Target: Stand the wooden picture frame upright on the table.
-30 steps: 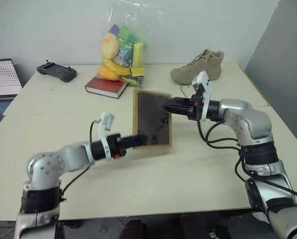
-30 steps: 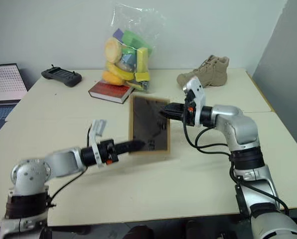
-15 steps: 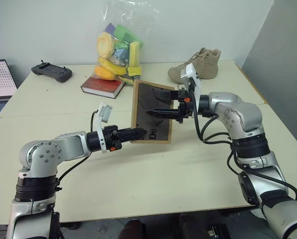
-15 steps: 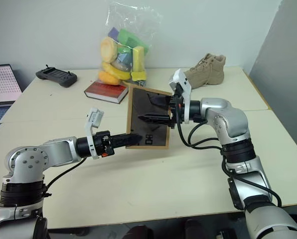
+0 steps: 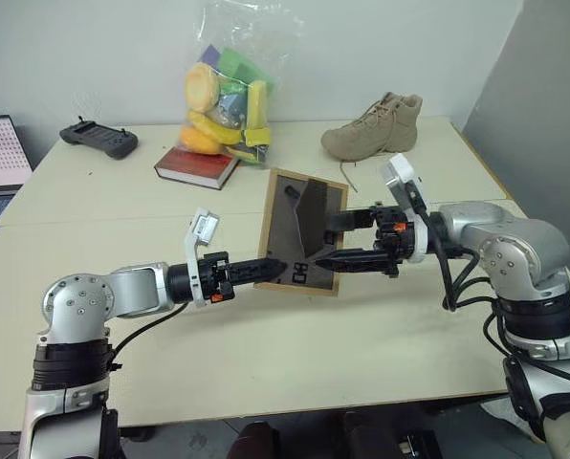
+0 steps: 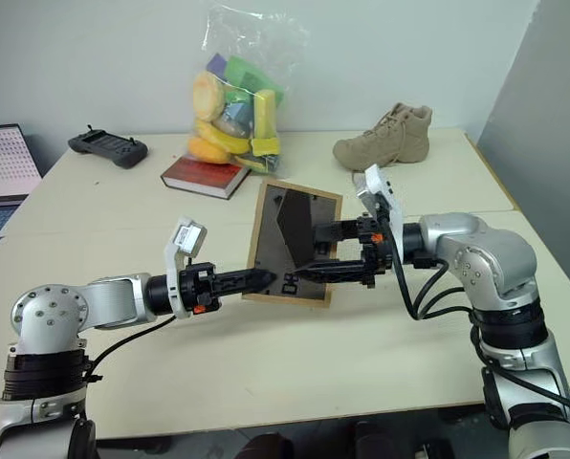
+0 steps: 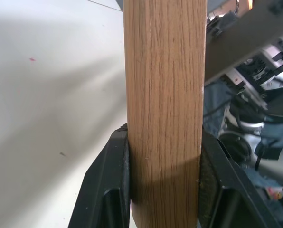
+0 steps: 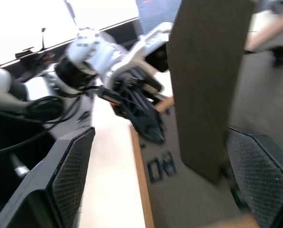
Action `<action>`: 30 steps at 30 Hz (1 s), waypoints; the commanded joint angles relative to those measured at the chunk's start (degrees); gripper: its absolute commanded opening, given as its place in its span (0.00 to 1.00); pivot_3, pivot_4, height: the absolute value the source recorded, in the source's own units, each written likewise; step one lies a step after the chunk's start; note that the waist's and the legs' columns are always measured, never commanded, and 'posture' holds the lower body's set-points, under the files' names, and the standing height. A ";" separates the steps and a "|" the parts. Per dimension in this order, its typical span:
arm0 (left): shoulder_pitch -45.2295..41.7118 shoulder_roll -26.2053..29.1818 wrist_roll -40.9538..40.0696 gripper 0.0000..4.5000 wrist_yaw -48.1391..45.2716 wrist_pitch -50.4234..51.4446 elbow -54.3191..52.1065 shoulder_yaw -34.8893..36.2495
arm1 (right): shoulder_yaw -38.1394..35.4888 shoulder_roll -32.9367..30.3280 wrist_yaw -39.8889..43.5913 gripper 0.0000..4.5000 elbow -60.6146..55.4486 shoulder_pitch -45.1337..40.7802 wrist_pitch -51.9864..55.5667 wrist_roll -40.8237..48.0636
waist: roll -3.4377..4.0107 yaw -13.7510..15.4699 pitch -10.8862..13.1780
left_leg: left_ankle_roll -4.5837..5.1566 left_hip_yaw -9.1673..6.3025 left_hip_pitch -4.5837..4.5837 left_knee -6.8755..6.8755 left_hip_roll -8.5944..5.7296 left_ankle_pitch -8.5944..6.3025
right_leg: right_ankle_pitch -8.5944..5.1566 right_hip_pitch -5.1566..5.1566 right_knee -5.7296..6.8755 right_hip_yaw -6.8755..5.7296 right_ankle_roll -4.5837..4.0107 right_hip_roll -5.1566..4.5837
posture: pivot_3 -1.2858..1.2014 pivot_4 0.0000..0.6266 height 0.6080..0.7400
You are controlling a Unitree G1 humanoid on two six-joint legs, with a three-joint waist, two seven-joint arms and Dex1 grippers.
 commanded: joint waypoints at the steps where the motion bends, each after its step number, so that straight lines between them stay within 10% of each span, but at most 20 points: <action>1: -1.56 1.44 -12.51 0.29 6.70 2.99 5.18 0.60 | -4.48 -3.88 -3.46 0.99 0.73 2.74 -16.32 -8.99 | -0.02 0.11 0.01 | 0.00 0.00 -0.02 0.00 0.00 0.00 | 0.00 0.00 -0.02 0.00 0.00 0.00 | 0.52 0.24 1.00; 4: -1.21 3.81 -21.26 0.29 11.58 2.96 8.11 -2.05 | 0.53 -8.67 -5.17 0.99 6.68 7.54 -48.61 -27.12 | -0.12 0.39 0.06 | 0.00 0.02 -0.05 0.04 -0.04 0.00 | -0.03 0.02 -0.06 0.01 0.06 -0.02 | 0.52 0.24 1.00; 10: -0.91 7.19 -30.49 0.29 14.03 1.95 8.06 -7.22 | 10.69 -12.65 -35.81 0.99 31.62 2.54 -103.77 -65.37 | -0.16 -0.10 0.08 | -0.27 0.28 0.11 0.08 -0.06 0.15 | -0.04 0.03 0.06 0.22 0.18 -0.01 | 0.52 0.24 1.00; 22: -0.39 7.32 -30.49 0.29 11.38 1.16 5.41 -8.51 | 19.74 -5.53 -72.39 0.99 44.41 -9.72 -118.18 -92.86 | -0.18 -0.19 0.09 | -0.51 0.32 0.12 0.05 -0.04 0.29 | -0.05 -0.10 0.03 0.53 0.12 0.17 | 0.52 0.24 1.00; 30: 1.44 7.27 -30.49 0.29 11.11 -0.21 4.09 -8.33 | 21.65 -5.05 -74.78 0.61 45.49 -11.30 -121.94 -92.58 | -0.19 -0.12 0.09 | -0.50 0.32 0.14 0.06 -0.06 0.28 | -0.05 -0.06 0.06 0.51 0.11 0.14 | 0.52 0.24 1.00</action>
